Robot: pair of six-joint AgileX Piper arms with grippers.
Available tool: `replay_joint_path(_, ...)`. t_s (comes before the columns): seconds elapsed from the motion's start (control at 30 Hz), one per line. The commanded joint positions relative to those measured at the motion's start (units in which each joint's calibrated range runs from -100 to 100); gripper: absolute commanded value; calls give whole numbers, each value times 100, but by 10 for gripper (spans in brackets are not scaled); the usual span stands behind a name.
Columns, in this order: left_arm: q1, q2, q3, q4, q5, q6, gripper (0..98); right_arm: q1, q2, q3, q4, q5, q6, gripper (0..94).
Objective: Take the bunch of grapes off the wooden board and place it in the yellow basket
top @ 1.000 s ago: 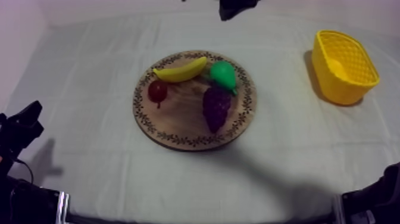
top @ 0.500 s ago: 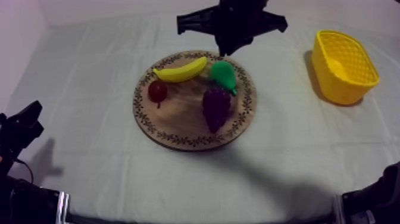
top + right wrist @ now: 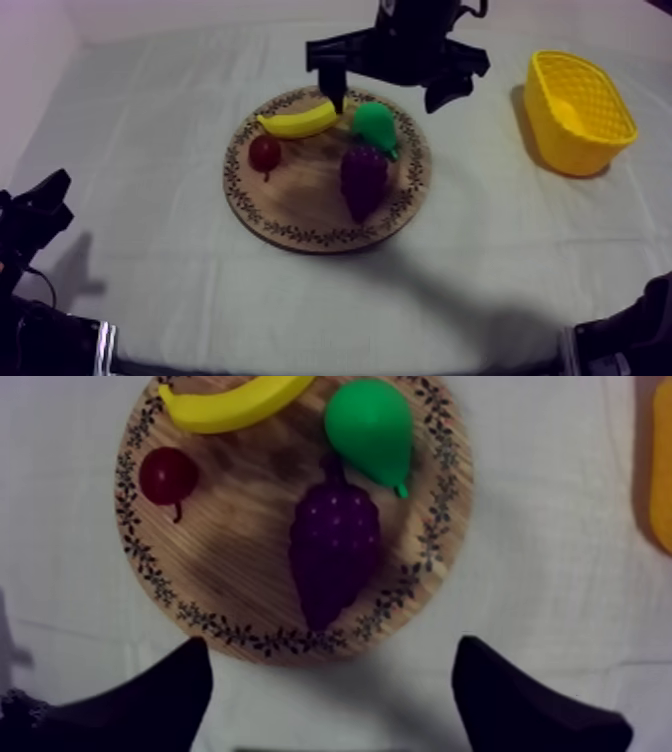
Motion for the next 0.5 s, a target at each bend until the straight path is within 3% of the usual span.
replay_joint_path(0.0,0,0,-3,-1,-3,1,1,14,29,40,-12,-37,-20,924)
replay_joint_path(0.47,0,0,-3,-1,-3,1,1,141,524,996,-369,-1416,17,931)
